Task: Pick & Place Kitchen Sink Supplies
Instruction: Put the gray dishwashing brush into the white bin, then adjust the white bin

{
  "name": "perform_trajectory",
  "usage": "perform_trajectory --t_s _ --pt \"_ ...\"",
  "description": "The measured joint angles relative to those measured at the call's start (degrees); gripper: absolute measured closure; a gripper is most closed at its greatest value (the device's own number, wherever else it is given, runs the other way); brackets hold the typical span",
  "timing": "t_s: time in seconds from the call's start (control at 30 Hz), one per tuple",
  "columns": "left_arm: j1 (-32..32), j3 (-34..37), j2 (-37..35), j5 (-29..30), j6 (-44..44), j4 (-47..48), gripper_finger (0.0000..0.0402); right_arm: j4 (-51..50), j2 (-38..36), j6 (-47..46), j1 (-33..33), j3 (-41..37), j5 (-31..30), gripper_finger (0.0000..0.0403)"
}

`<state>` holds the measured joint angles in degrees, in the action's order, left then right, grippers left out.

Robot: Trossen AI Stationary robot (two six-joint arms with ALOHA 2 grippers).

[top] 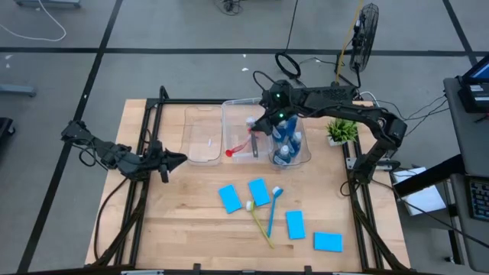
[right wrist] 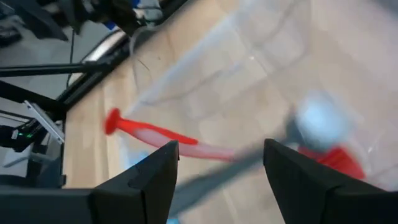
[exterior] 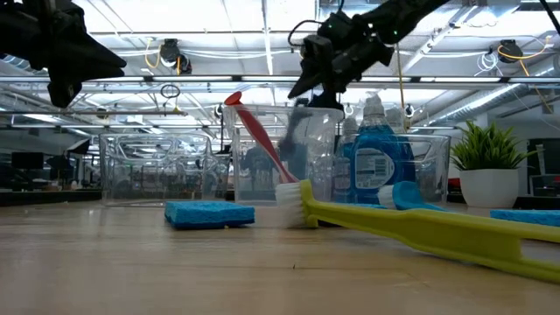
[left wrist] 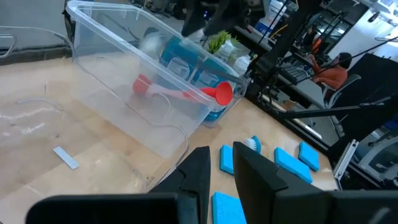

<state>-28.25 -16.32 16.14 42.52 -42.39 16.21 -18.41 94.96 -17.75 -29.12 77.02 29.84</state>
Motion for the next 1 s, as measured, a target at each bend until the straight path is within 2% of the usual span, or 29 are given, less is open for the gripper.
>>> perform_trajectory --t_s 0.27,0.5,0.63,0.77,1.0 --pt "0.00 0.00 0.02 -0.07 0.55 0.04 0.0330 -1.42 -0.56 1.86 0.12 2.49 0.01 0.0181" --pt "-0.02 0.00 0.00 -0.09 0.68 0.10 0.0330 -4.11 -3.71 17.92 4.19 2.66 1.66 0.0181" --pt "-0.02 0.00 0.00 -0.09 0.67 0.11 0.0330 -9.87 -6.01 23.86 7.29 2.65 0.91 0.0181" --pt "-0.01 0.00 0.01 -0.09 0.93 0.11 0.0330 -16.09 -7.22 27.70 11.44 2.53 -5.49 0.0181" --pt "0.00 0.00 0.00 -0.54 0.94 0.00 0.0330 -16.97 -7.17 30.72 17.82 2.60 -19.27 0.0181"
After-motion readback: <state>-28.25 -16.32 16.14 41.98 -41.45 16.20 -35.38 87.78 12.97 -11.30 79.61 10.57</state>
